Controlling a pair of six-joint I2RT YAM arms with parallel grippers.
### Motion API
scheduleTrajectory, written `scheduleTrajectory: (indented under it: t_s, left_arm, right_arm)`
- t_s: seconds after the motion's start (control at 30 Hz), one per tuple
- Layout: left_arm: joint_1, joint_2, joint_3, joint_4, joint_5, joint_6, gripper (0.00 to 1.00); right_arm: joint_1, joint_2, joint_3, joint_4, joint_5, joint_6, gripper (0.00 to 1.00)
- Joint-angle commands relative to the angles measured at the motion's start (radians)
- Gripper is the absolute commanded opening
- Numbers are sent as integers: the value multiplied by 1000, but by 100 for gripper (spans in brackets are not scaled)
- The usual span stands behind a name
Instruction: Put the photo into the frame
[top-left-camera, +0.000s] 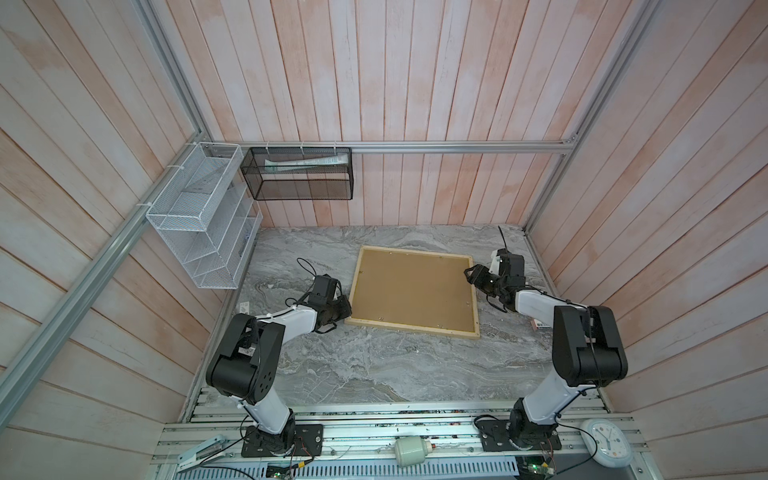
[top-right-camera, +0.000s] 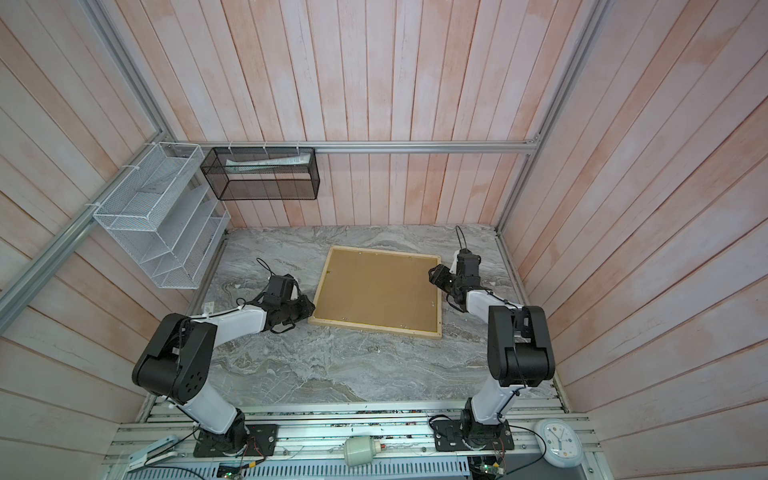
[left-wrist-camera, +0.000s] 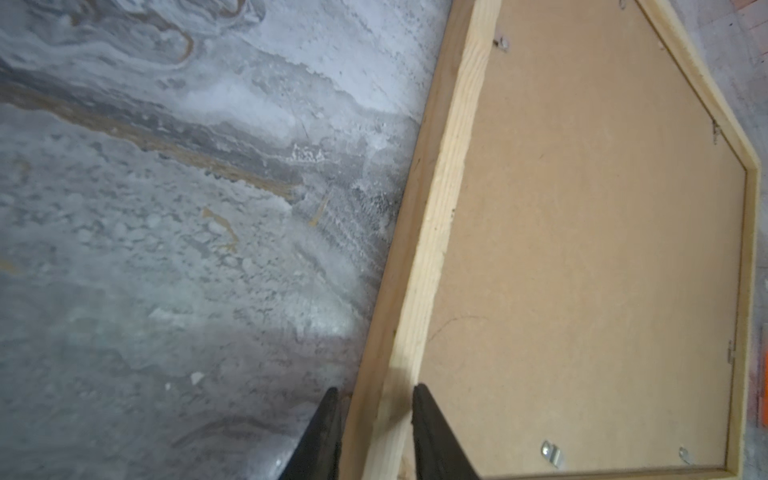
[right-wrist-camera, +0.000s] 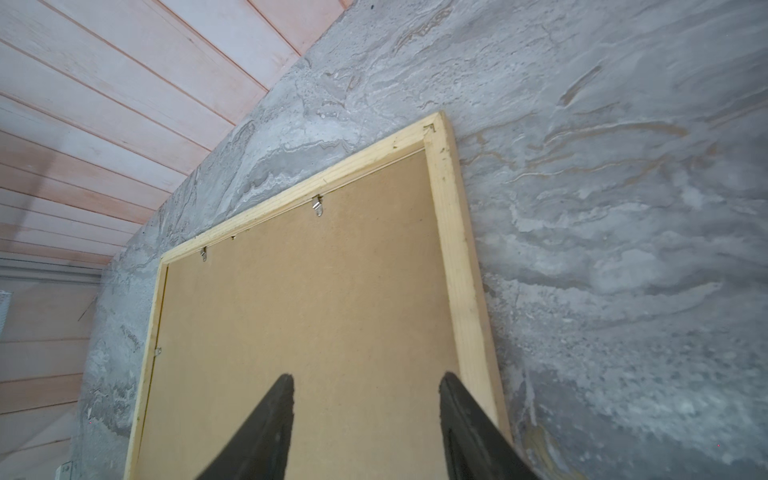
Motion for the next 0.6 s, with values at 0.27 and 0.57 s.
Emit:
scheduleTrajectory:
  t_s: [0.27, 0.57]
  left_arm:
    - [-98, -208, -188, 72, -152, -202, 34]
    - [-184, -197, -171, 93, -152, -250, 36]
  right_arm:
    - [-35, 167, 144, -88, -38, -56, 56]
    - [-42, 206, 157, -104, -63, -63, 55]
